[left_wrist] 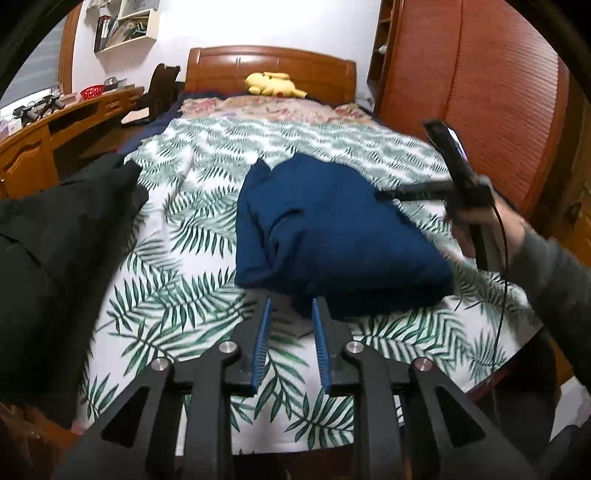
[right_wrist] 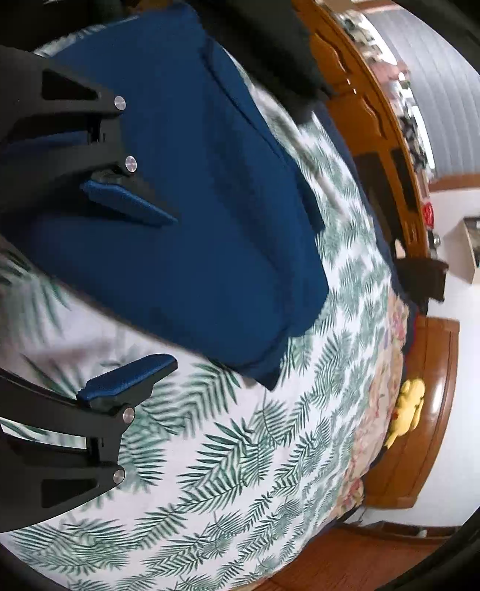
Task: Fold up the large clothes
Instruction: 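Grasp the folded blazer bundle with the left tool while the right tool grasps it, then lift the blazer bundle with both tools and carry it toward the desk, then lower the bundle beside the bed and open both tools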
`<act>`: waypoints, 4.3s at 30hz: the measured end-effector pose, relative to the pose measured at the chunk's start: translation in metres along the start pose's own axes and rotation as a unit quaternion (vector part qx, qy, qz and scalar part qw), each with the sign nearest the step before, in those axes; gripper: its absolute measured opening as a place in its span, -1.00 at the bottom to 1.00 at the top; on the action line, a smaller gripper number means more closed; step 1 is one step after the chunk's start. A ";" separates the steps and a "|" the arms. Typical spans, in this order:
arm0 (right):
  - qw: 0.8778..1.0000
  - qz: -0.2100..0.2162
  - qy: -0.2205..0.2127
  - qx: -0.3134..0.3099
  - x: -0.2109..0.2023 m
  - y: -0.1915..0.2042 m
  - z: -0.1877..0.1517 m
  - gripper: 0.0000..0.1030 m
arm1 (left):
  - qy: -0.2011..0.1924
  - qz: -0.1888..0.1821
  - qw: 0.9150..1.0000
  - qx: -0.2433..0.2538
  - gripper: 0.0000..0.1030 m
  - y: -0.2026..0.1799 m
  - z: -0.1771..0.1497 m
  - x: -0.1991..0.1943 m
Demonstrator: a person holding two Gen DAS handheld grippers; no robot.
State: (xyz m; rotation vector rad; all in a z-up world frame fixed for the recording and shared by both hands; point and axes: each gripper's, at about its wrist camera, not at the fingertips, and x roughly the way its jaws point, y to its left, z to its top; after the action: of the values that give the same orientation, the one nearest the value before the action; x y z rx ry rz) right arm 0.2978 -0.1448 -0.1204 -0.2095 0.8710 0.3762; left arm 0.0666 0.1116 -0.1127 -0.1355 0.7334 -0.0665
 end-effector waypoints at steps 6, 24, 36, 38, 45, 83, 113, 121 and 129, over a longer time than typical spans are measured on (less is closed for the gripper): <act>0.999 0.005 0.022 0.033 0.045 -0.035 0.029 0.43 | 0.014 -0.006 1.000 -0.019 -0.47 0.000 -0.005 0.020; 0.993 0.029 0.052 0.105 0.097 -0.066 0.045 0.59 | 0.030 -0.021 0.999 -0.034 -0.39 -0.002 0.003 0.058; 0.991 0.039 0.054 0.118 0.103 -0.070 0.042 0.62 | 0.033 -0.022 0.999 -0.034 -0.36 -0.001 0.003 0.062; 0.990 0.041 0.054 0.120 0.104 -0.070 0.042 0.62 | 0.033 -0.022 0.999 -0.034 -0.36 -0.002 0.003 0.061; 0.988 0.069 0.050 0.128 0.105 -0.071 0.040 0.34 | 0.029 -0.025 0.999 -0.039 -0.36 0.000 0.002 0.061; 0.974 0.132 -0.175 -0.063 -0.032 0.298 0.214 -0.78 | -0.120 0.267 0.954 -0.062 -0.91 0.264 0.055 -0.187; 0.943 0.250 -0.030 -0.217 0.001 0.462 0.076 0.09 | -0.104 0.303 0.939 -0.123 -0.50 0.259 -0.036 -0.220; 0.955 0.222 -0.063 -0.187 -0.048 0.407 0.061 0.14 | -0.098 0.285 0.947 -0.108 -0.48 0.216 -0.021 -0.198; 0.969 0.168 -0.091 -0.158 -0.089 0.320 0.025 0.70 | -0.086 0.273 0.956 -0.068 -0.47 0.144 -0.001 -0.142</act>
State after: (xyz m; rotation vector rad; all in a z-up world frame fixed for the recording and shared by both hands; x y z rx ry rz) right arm 0.1337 0.1353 -0.0437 -0.3175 0.6597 0.8403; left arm -0.0372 0.2691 -0.0405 -0.0649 0.5790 0.5195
